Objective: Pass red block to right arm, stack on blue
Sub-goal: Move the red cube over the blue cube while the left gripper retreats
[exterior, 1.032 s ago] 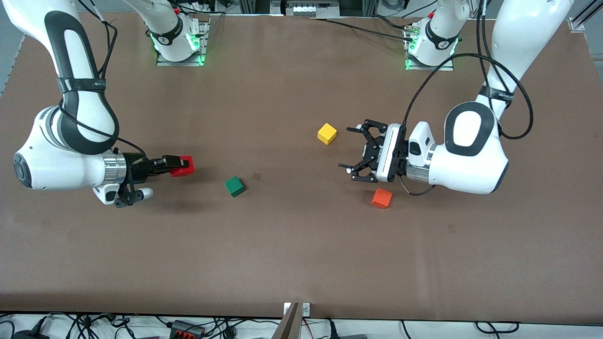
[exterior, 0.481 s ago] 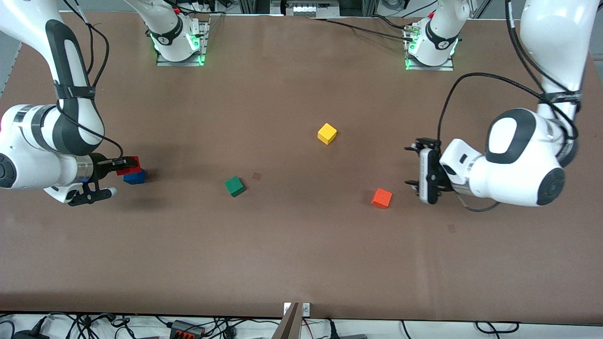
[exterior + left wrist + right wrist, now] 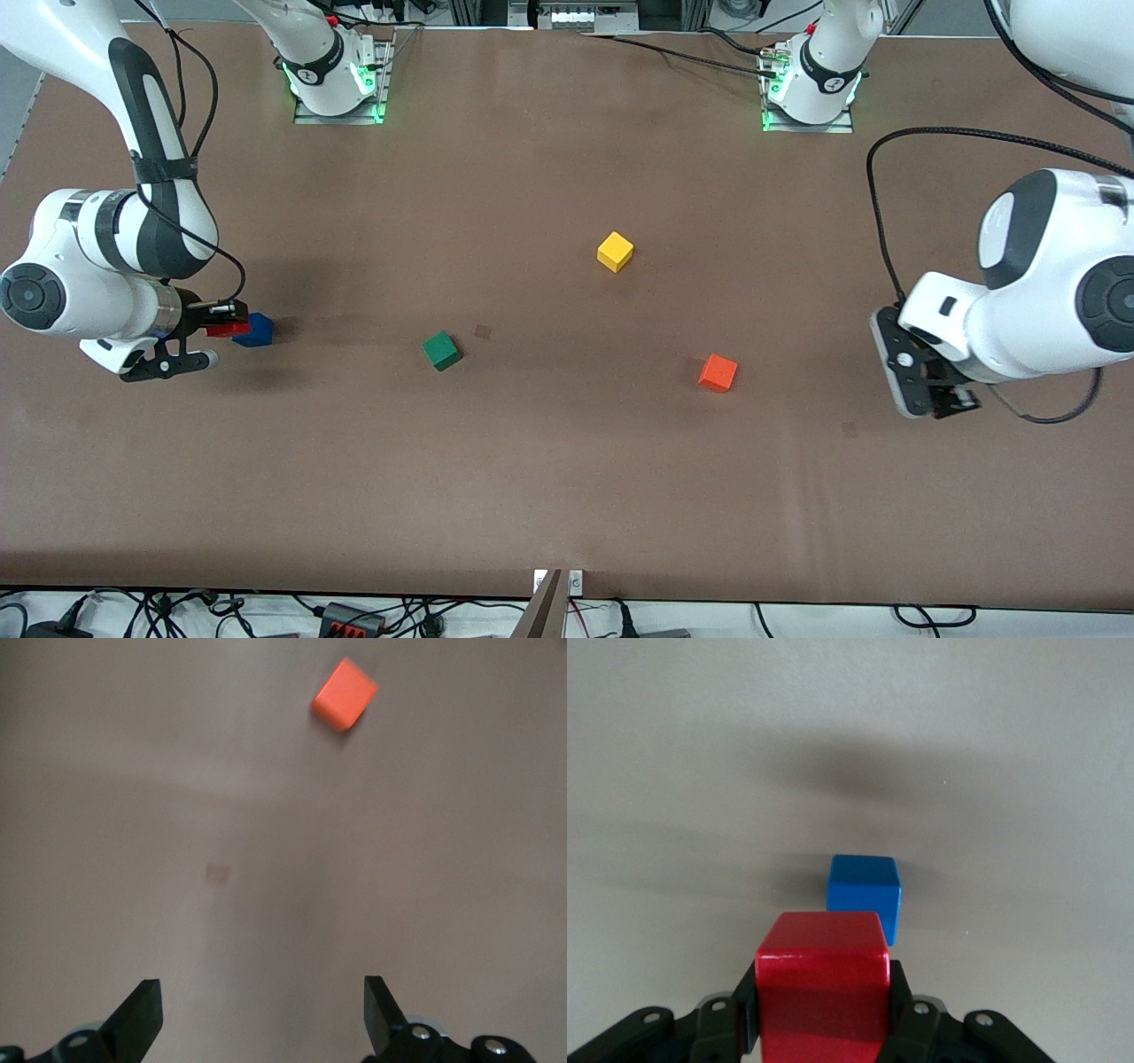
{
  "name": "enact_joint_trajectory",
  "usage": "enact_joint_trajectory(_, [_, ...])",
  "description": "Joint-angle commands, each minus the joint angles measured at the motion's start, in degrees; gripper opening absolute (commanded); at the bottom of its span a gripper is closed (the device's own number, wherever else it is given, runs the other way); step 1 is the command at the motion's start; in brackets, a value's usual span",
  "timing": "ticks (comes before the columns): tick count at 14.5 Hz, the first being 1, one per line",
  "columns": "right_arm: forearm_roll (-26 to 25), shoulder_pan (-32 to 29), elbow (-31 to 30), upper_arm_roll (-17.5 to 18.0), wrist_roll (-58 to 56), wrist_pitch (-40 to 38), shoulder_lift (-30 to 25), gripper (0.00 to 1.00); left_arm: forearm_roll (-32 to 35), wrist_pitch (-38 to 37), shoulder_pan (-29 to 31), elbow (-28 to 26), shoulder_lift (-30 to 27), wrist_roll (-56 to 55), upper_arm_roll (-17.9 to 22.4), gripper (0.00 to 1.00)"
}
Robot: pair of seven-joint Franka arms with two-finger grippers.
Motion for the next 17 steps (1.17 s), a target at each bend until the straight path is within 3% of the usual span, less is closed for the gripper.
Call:
enact_joint_trajectory(1, [-1.18,-0.01,-5.82,-0.62,4.94,3.86,-3.19,0.0,3.03,-1.43,-1.07,2.91,0.34,-7.57,2.15,1.0])
enact_joint_trajectory(3, [-1.18,-0.01,-10.47,-0.62,6.79,9.3,-4.59,0.0,2.94,-0.65,-1.77,5.01,-1.41,-15.82,4.06,1.0])
enact_joint_trajectory(5, [-1.26,-0.01,-13.39,-0.79,7.24,13.01,-5.65,0.0,1.98,1.46,-4.84,-1.45,-6.93,-29.42,8.9,1.0])
enact_joint_trajectory(9, [-1.26,-0.36,-13.48,-0.97,6.89,14.86,-5.31,0.0,-0.56,5.95,-5.03,-16.13,-19.15,-44.84,9.18,1.0])
enact_joint_trajectory(12, [-1.44,-0.97,-13.48,-1.05,6.71,16.97,-4.6,0.0,-7.4,6.04,-4.94,-24.05,-27.06,-57.83,10.66,1.0])
enact_joint_trajectory(15, [-1.62,-1.24,-13.14,-0.97,6.62,17.15,-3.64,0.0,-19.34,6.22,-6.07,-29.77,-33.31,-63.59,17.59,1.0])
enact_joint_trajectory(17, [-1.62,-1.24,-13.05,-0.97,6.8,17.24,-2.93,0.0,-21.14,6.13,-7.22,-30.14,-34.29,-63.24,21.39,1.0])
